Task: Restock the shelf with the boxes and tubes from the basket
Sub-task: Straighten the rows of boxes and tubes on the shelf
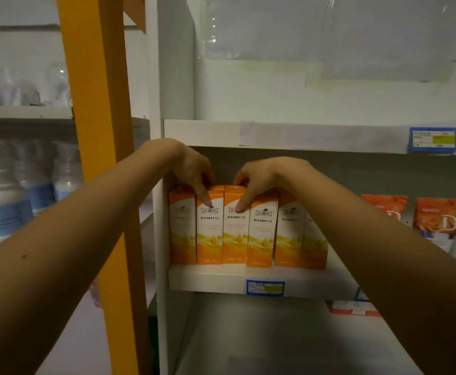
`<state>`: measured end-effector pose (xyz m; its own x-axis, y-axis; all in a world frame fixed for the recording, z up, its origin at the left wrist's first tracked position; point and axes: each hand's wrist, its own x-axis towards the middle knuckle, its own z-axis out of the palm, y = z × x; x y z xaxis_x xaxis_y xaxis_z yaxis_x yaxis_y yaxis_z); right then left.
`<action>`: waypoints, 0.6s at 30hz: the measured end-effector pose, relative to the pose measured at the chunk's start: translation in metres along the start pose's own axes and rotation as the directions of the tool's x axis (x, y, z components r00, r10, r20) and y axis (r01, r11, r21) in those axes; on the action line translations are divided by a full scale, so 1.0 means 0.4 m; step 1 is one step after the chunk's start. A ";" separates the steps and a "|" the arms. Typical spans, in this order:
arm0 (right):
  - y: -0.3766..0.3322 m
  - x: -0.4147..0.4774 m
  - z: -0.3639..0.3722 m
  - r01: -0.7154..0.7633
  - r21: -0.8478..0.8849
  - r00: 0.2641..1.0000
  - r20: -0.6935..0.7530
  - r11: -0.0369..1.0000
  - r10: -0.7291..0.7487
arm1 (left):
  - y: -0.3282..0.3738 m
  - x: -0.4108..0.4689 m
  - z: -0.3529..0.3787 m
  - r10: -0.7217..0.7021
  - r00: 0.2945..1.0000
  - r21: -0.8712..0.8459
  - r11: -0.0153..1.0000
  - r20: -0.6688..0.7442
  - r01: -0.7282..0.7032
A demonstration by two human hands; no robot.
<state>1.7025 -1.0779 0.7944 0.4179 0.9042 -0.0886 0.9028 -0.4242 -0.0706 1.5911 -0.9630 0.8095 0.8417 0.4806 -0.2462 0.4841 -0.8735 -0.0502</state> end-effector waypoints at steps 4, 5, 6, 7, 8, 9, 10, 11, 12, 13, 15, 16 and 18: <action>-0.002 -0.001 -0.001 0.003 0.029 1.000 0.016 1.000 -0.003 | 0.002 0.001 -0.003 0.015 1.000 0.017 1.000 0.006 -0.015; -0.002 -0.003 -0.001 0.002 0.037 1.000 0.015 0.999 -0.003 | 0.002 0.002 -0.003 0.018 1.000 0.016 1.000 0.005 -0.018; -0.002 -0.004 -0.001 0.000 0.047 1.000 0.014 0.999 -0.001 | 0.002 0.002 -0.003 0.019 1.000 0.016 1.000 0.003 -0.019; -0.001 -0.004 -0.002 0.000 0.056 1.000 0.014 0.998 0.000 | 0.001 0.002 -0.003 0.019 1.000 0.016 1.000 0.002 -0.019; 0.000 -0.004 -0.002 -0.001 0.065 1.000 0.014 0.998 0.000 | 0.000 0.002 -0.003 0.019 1.000 0.012 1.000 0.002 -0.019; 0.001 -0.004 -0.002 -0.002 0.075 1.000 0.014 0.997 0.001 | -0.001 0.002 -0.003 0.021 1.000 0.004 1.000 0.004 -0.021; 0.002 -0.003 -0.001 -0.006 0.085 1.000 0.016 0.996 0.004 | -0.002 0.002 -0.002 0.023 1.000 -0.002 1.000 0.005 -0.023; 0.002 -0.003 -0.001 -0.007 0.093 1.000 0.019 0.996 0.006 | -0.001 0.001 -0.001 0.024 1.000 -0.004 1.000 0.005 -0.024; 0.003 -0.001 -0.001 -0.009 0.099 1.000 0.023 0.995 0.007 | 0.000 0.001 -0.001 0.023 1.000 -0.001 1.000 0.001 -0.023; 0.003 -0.001 -0.002 -0.010 0.107 1.000 0.028 0.994 0.007 | 0.001 0.000 0.000 0.023 1.000 0.005 1.000 -0.004 -0.023; 0.004 -0.001 -0.004 -0.015 0.131 0.999 0.038 0.991 0.010 | 0.002 0.001 0.000 0.023 1.000 0.016 1.000 -0.011 -0.023; 0.005 -0.001 -0.006 -0.016 0.142 0.999 0.042 0.990 0.011 | 0.001 0.002 0.001 0.023 1.000 0.019 1.000 -0.011 -0.023; 0.005 -0.003 -0.008 -0.017 0.150 0.998 0.057 0.989 0.009 | 0.000 0.002 0.003 0.025 1.000 0.026 0.999 -0.009 -0.025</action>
<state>1.7041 -1.0798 0.7975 0.4191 0.8962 -0.1457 0.8702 -0.4423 -0.2172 1.5915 -0.9628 0.8082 0.8557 0.4595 -0.2381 0.4569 -0.8868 -0.0691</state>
